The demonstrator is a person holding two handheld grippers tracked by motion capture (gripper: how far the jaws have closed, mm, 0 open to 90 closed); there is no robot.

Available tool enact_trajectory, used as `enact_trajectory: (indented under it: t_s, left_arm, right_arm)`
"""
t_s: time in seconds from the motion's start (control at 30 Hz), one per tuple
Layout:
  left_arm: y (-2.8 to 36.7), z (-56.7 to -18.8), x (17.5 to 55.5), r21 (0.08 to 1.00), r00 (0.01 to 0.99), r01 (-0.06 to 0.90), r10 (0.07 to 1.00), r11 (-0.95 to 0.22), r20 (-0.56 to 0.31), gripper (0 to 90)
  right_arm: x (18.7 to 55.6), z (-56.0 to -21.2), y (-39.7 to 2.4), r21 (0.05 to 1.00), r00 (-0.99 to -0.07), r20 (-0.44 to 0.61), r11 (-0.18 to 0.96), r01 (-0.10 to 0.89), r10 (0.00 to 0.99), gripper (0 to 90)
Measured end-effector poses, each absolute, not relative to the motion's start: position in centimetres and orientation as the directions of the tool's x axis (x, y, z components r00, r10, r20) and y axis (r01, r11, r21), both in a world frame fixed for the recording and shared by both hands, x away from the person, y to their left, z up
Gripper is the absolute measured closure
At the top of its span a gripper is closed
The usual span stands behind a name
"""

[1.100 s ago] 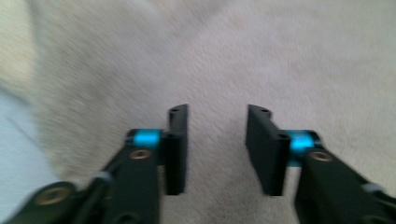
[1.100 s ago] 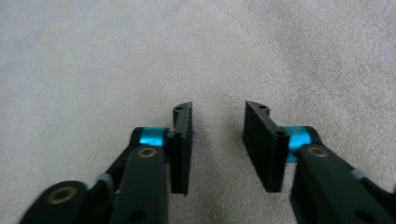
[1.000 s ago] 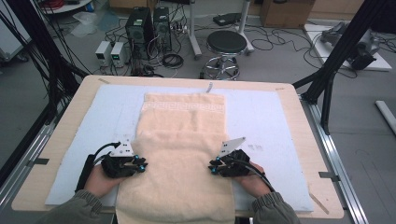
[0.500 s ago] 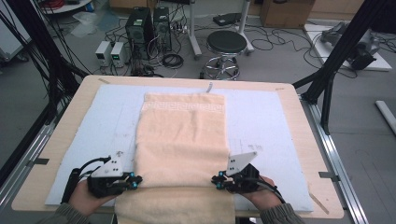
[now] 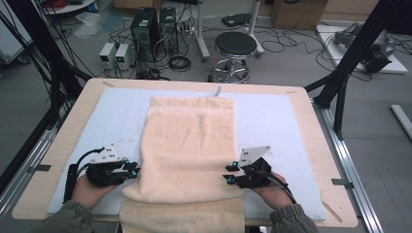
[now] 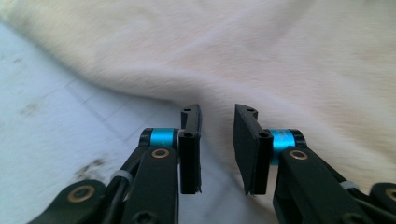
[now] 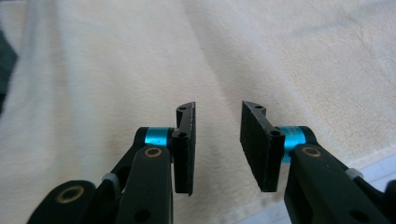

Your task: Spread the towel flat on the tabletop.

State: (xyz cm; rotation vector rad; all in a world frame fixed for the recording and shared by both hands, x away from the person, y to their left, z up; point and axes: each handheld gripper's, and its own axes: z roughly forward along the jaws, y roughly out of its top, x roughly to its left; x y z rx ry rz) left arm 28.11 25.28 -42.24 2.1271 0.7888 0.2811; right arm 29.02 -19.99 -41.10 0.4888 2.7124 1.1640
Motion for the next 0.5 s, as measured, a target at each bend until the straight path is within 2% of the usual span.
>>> enact_trajectory:
  t_s: [0.17,0.3,0.37,0.43,0.5]
  left_arm:
    - [24.4,-43.0,29.1,0.751,0.800,0.451,0.592,-0.483,-0.099,75.3]
    - [22.9,-43.6,29.4,0.723,0.808,0.454,0.582,-0.520,-0.090,67.6]
    - [22.6,-43.7,29.4,0.728,0.811,0.442,0.581,-0.524,-0.074,67.3]
    - [22.5,-43.7,29.4,0.728,0.810,0.440,0.583,-0.526,-0.069,70.4]
    - [22.3,-43.7,29.4,0.725,0.812,0.438,0.580,-0.532,-0.064,77.6]
  right_arm:
    - [30.3,-42.3,-19.5,0.688,-0.930,-0.008,0.677,0.261,0.367,64.2]
    - [30.6,-43.1,-19.2,0.660,-0.930,-0.013,0.702,0.268,0.368,62.8]
    - [30.6,-43.1,-19.0,0.658,-0.930,-0.015,0.704,0.268,0.368,62.8]
    - [30.7,-43.2,-19.1,0.658,-0.929,-0.018,0.704,0.267,0.369,62.8]
    - [30.8,-43.2,-19.0,0.661,-0.928,-0.008,0.698,0.274,0.372,62.8]
